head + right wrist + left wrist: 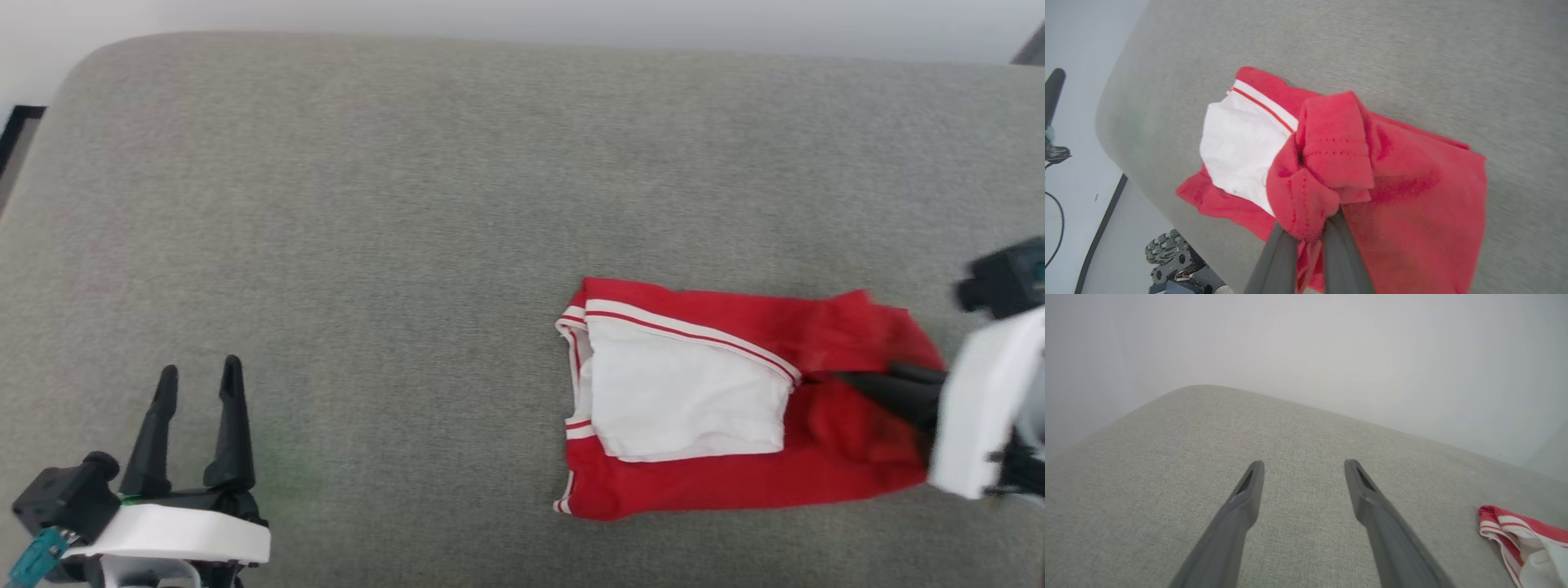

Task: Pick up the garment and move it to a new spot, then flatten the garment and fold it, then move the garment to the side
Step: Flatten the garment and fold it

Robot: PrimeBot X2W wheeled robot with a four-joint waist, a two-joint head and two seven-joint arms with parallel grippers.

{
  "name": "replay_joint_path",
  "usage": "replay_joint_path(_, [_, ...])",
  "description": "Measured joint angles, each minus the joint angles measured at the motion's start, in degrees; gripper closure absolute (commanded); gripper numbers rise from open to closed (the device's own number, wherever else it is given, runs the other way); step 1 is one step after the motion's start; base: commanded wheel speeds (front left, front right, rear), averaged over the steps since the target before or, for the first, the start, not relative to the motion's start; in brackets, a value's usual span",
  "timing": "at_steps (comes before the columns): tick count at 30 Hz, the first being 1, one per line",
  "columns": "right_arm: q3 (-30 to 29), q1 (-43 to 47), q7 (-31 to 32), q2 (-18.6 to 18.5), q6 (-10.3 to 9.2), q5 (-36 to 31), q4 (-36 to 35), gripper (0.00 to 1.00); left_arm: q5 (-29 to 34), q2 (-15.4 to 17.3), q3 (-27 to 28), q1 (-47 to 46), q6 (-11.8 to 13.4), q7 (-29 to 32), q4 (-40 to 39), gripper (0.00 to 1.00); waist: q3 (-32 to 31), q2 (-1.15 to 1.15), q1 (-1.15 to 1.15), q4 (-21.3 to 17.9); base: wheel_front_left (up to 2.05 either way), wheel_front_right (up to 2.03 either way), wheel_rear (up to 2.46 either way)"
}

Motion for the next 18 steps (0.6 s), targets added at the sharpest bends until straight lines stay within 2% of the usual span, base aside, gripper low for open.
replay_joint_path(6, [7.6,-4.9,-1.4,3.9,0.00,-1.8,2.1,1.00,-0.5,-0.4,-2.5,-1.3,0.0,0.0,0.8,0.00,-0.3,0.00,0.00,3.0,0.00,0.00,0.00])
replay_joint_path(15, [17.9,-10.8,-4.1,6.5,0.00,-3.8,9.4,1.00,-1.4,-1.1,-5.0,-2.1,0.0,0.0,2.2,0.00,-0.7,0.00,0.00,7.7,0.00,0.00,0.00])
replay_joint_path(16, [18.6,-11.2,-4.5,6.5,0.00,-3.9,10.3,0.94,-1.5,-1.2,-5.1,-2.2,0.0,0.0,2.3,0.00,-0.7,0.00,0.00,8.0,0.00,0.00,0.00])
replay_joint_path(18, [19.2,-12.1,-5.3,6.5,0.00,-4.0,11.6,0.64,-1.6,-1.2,-5.1,-2.2,0.0,0.0,2.4,0.00,-0.9,0.00,0.00,8.4,0.00,0.00,0.00])
